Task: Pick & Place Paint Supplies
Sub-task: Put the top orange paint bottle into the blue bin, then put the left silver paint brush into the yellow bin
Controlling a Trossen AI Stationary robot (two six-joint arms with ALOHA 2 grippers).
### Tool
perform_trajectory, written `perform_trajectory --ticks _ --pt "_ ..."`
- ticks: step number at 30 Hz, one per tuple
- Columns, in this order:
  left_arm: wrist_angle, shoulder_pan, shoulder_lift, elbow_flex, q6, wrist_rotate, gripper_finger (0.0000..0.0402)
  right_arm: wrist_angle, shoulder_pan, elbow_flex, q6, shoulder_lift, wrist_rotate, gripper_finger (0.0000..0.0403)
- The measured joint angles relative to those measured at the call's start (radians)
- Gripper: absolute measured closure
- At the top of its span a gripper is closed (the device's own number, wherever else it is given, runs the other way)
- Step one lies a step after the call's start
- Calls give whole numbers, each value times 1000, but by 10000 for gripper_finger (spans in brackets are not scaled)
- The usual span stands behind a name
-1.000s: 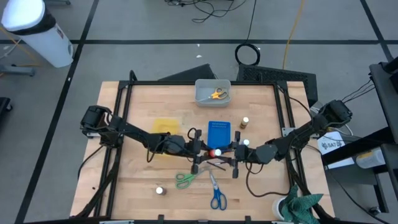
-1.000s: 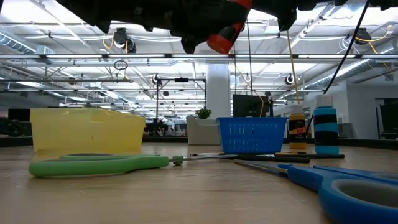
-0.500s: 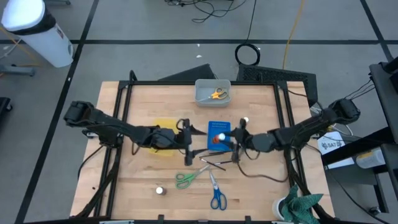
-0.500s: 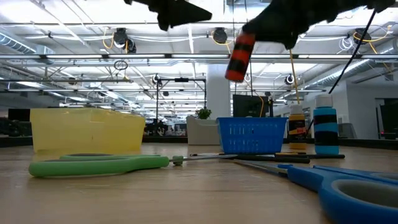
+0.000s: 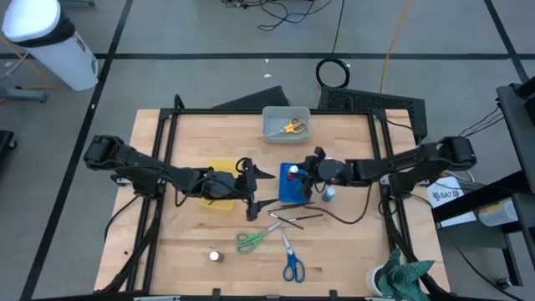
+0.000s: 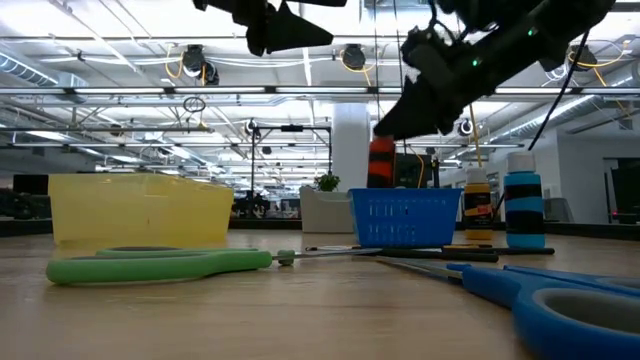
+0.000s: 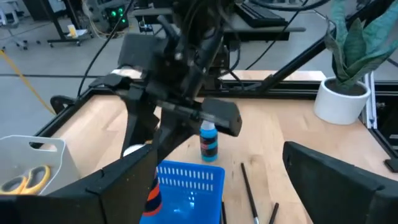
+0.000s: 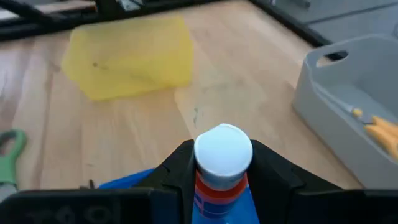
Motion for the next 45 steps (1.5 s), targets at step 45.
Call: perform_trajectory --ticks 45 --pt "-153 -19 122 0 -211 145 39 86 304 0 -196 -77 1 206"
